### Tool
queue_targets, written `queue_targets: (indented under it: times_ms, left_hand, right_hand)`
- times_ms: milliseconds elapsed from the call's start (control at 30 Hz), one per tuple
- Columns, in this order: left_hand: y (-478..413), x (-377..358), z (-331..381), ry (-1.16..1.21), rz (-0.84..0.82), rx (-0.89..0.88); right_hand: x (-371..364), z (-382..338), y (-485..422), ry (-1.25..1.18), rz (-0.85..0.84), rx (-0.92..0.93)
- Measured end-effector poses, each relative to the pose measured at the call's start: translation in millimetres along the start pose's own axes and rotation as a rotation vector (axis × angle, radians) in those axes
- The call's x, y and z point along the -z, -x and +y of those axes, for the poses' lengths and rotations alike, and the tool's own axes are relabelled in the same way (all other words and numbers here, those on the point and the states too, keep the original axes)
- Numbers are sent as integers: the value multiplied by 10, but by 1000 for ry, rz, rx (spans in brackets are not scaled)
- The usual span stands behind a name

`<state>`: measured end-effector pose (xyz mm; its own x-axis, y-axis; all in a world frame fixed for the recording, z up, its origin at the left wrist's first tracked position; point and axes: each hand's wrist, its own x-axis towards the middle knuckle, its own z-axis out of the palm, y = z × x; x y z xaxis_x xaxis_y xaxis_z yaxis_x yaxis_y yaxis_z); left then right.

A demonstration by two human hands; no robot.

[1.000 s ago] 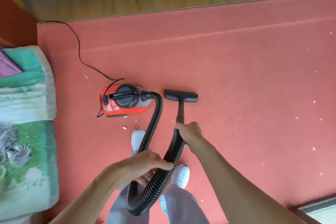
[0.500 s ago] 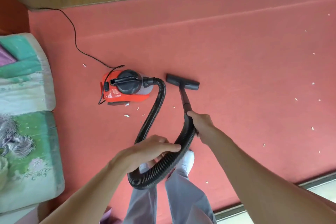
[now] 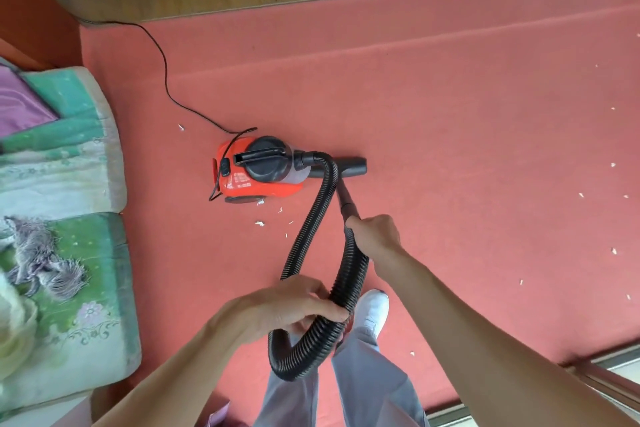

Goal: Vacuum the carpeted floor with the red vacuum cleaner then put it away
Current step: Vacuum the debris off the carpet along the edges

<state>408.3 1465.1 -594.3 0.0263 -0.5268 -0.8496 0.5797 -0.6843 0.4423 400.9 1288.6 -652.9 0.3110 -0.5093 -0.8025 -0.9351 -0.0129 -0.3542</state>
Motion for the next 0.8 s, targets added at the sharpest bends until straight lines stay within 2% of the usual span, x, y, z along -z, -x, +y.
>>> queue_targets:
  times_ms: [167,233,567,667,800]
  left_hand:
    - [-121,88,-38,164,179,-62]
    - [-168,82,-39,198,200,-85]
    - [8,239,43,4,-75,-30]
    - [26,320,92,-32,-60,-41]
    - [-25,348,86,9,54,-61]
  right_hand:
    - [-68,-274,-122,10,133,18]
    - [-51,-330,-152,22,159,23]
    - [121,-8,212,-50,228,-118]
    - [66,-47,209,-80,261,-143]
    - [-37,-207,71,-73,304,-131]
